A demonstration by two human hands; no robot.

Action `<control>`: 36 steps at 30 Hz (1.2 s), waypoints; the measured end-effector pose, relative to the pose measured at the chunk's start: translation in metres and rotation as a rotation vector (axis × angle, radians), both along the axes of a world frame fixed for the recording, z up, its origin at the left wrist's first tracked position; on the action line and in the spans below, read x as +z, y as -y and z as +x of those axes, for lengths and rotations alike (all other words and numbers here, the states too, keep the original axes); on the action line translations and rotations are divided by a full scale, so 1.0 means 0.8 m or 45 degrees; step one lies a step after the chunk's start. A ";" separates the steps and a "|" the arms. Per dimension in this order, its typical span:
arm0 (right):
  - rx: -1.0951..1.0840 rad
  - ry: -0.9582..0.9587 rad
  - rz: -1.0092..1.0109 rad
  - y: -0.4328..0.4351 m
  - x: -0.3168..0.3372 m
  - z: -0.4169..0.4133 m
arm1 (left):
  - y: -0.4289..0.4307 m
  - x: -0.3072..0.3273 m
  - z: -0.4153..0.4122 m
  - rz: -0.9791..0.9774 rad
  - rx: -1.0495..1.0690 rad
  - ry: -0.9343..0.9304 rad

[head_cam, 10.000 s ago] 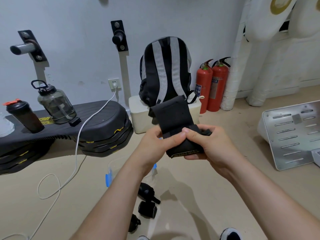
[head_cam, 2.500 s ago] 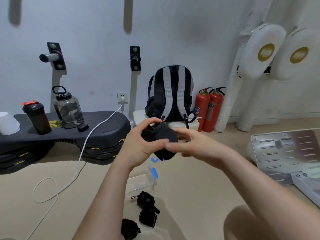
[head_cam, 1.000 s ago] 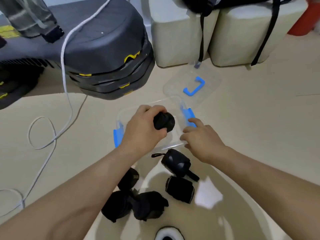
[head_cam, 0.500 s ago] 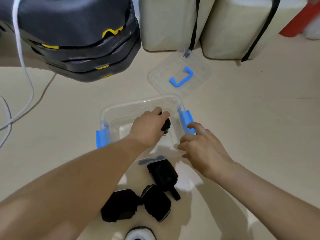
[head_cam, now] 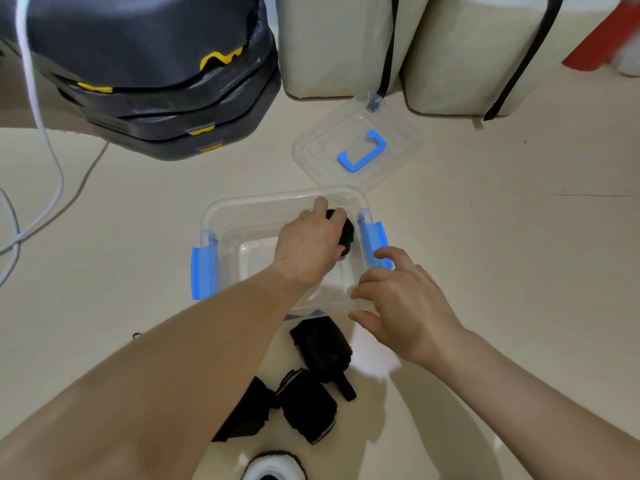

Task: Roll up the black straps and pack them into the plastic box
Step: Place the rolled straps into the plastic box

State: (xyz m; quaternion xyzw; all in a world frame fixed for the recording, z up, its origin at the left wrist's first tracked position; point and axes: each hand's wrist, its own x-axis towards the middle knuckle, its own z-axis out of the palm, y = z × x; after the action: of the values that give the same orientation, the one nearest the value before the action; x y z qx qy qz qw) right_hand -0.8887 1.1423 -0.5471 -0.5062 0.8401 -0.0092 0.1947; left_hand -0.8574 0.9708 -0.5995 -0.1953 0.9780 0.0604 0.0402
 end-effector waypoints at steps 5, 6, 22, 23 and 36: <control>-0.302 0.164 -0.529 -0.015 -0.027 0.022 | -0.003 0.005 0.000 0.107 0.088 0.016; -0.436 0.205 -0.656 -0.018 -0.030 0.029 | -0.002 0.006 0.001 0.142 0.094 0.002; -1.015 0.486 -0.869 0.004 -0.005 0.052 | -0.010 0.003 0.007 0.076 0.011 0.027; -0.999 0.548 -0.822 0.011 0.000 0.042 | -0.007 0.007 0.011 0.286 0.143 -0.058; -1.204 1.036 -0.847 0.063 0.031 -0.016 | 0.001 0.076 0.059 1.984 0.722 -0.563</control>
State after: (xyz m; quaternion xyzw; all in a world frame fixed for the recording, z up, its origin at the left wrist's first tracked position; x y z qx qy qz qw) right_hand -0.9012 1.0919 -0.5220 -0.0759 0.7830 -0.5377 0.3034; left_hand -0.8101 0.9701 -0.5385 -0.3329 0.5570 0.7595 -0.0453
